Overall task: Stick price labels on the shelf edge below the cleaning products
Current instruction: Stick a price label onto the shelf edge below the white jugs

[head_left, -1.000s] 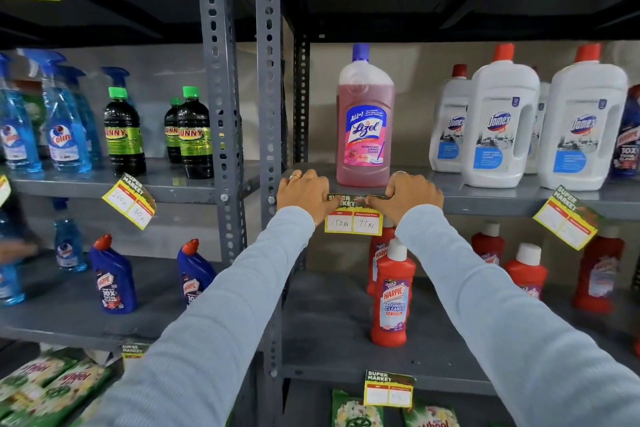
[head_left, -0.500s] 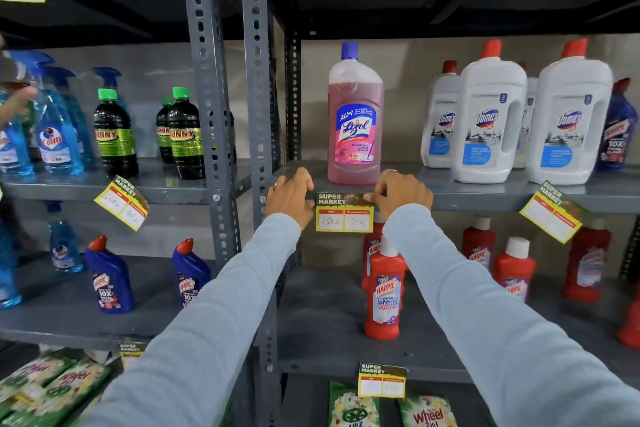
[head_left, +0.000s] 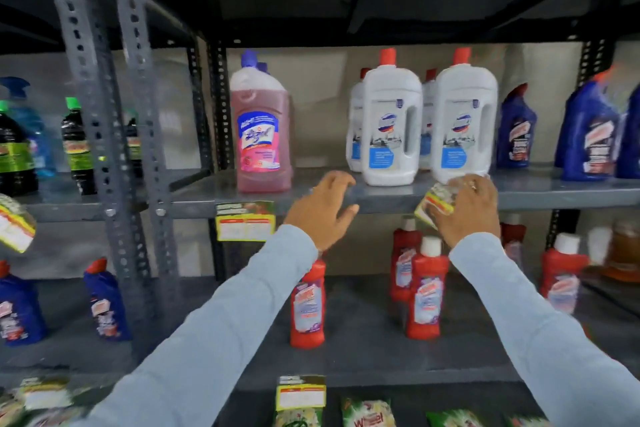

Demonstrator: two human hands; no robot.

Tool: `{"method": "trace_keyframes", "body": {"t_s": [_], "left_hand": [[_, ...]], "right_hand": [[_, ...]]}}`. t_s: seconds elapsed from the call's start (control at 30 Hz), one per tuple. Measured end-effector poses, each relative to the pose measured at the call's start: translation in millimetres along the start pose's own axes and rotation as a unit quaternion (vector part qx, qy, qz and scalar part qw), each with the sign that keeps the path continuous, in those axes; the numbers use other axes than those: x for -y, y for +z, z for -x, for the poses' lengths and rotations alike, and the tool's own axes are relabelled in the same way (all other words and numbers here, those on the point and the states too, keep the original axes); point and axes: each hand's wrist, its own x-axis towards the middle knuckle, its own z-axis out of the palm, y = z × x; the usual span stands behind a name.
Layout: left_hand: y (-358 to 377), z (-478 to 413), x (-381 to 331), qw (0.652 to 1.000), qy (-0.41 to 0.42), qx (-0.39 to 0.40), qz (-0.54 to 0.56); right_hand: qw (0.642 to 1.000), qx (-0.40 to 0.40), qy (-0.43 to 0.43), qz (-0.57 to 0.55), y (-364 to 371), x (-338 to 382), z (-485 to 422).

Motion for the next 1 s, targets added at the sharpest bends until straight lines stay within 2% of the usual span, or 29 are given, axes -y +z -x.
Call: {"method": "trace_keyframes", "body": {"t_s": [0.1, 0.2, 0.33, 0.4, 0.47, 0.63, 0.77, 0.9, 1.0], "left_hand": [[30.5, -36.0, -55.2, 0.996, 0.010, 0.065, -0.068], [60.2, -78.7, -97.7, 0.983, -0.023, 0.128, -0.129], [87.1, -114.5, -128.3, 0.953, -0.056, 0.178, -0.239], [89.4, -118.6, -135.6, 0.942, -0.063, 0.174, -0.282], [88.0, -120.8, -136.9, 0.938, -0.073, 0.168, -0.293], [88.3, -116.5, -135.6, 0.954, -0.102, 0.153, -0.236], [96.2, -102.9, -137.0, 0.964, -0.122, 0.088, -0.221], [111.9, -82.1, -127.3, 0.978, -0.144, 0.024, -0.147], [132.0, -69.1, -115.5, 0.983, -0.118, 0.019, -0.137]], "right_hand": [[0.992, 0.074, 0.048, 0.093, -5.6, -67.8, -17.7], [0.986, 0.124, 0.013, 0.109, -6.9, -104.6, -25.8], [0.987, 0.114, -0.053, 0.098, -10.9, -104.1, -33.1], [0.986, 0.124, -0.079, 0.083, -8.8, -98.0, -38.6], [0.988, 0.134, -0.065, 0.027, -7.4, -93.0, -44.8], [0.984, 0.159, -0.073, -0.045, -6.7, -90.4, -61.5], [0.976, 0.165, -0.094, -0.108, -15.7, -99.0, -62.4], [0.976, 0.150, -0.121, -0.105, -16.7, -107.7, -58.5], [0.971, 0.147, -0.186, -0.012, -8.5, -118.1, -49.8]]}}
